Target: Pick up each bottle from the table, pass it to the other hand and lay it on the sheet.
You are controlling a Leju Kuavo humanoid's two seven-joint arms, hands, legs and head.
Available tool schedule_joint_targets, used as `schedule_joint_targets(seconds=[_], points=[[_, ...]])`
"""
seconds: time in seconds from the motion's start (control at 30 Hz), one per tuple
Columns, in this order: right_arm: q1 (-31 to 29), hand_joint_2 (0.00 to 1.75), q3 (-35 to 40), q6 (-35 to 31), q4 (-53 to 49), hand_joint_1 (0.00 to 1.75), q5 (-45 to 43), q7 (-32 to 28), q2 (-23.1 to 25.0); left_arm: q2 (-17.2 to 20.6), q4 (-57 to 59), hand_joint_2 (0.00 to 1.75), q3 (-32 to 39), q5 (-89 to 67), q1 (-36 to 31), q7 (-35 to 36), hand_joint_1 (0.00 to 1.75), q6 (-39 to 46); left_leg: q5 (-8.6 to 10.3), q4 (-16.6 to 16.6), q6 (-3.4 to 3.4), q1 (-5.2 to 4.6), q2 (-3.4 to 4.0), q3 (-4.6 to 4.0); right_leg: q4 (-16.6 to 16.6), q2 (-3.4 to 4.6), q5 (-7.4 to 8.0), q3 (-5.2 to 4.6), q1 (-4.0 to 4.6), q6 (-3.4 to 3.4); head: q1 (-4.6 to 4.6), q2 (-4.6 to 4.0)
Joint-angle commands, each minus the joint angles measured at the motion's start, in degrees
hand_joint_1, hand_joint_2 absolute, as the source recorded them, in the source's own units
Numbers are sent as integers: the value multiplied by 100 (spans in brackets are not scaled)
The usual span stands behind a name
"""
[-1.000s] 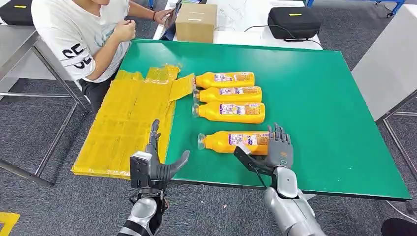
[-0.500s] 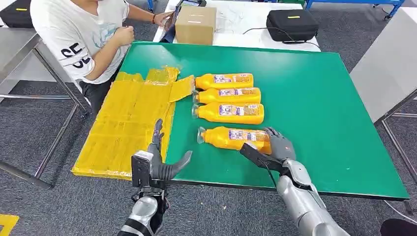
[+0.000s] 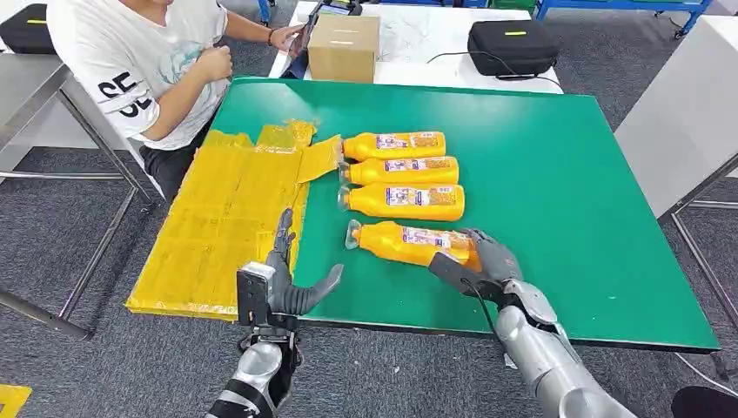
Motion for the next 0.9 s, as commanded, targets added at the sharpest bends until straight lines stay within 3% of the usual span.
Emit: schedule_joint_targets(seconds=[0.03, 0.23, 0.53, 0.9], points=[[1218, 175, -95, -876, -2194, 175, -1191, -187, 639, -71, 226, 175, 265, -15, -161, -2, 0, 218, -7, -2, -13, 10, 0, -1, -1, 1, -7, -1, 10, -15, 2, 0], [1263, 175, -79, -884, -2240, 175, -1177, -154, 594, -74, 231, 175, 266, -12, -168, -3, 0, 221, -5, -1, -10, 3, -11, -40, 7, -10, -14, -35, 3, -9, 0, 0], [1751, 175, -10, -1615, -3161, 175, -2189, -620, 1335, 57, 80, 175, 304, 75, -309, 66, 0, 368, 0, 1, -4, 3, -25, -83, 5, -14, -19, -64, 1, 5, 2, 0], [889, 175, 466, -1615, -1977, 175, -2823, -1108, 1604, 119, 239, 175, -62, 689, -510, 541, 0, -735, 1, 0, -4, 2, -20, -80, 4, -12, -20, -64, 1, 5, 2, 0]])
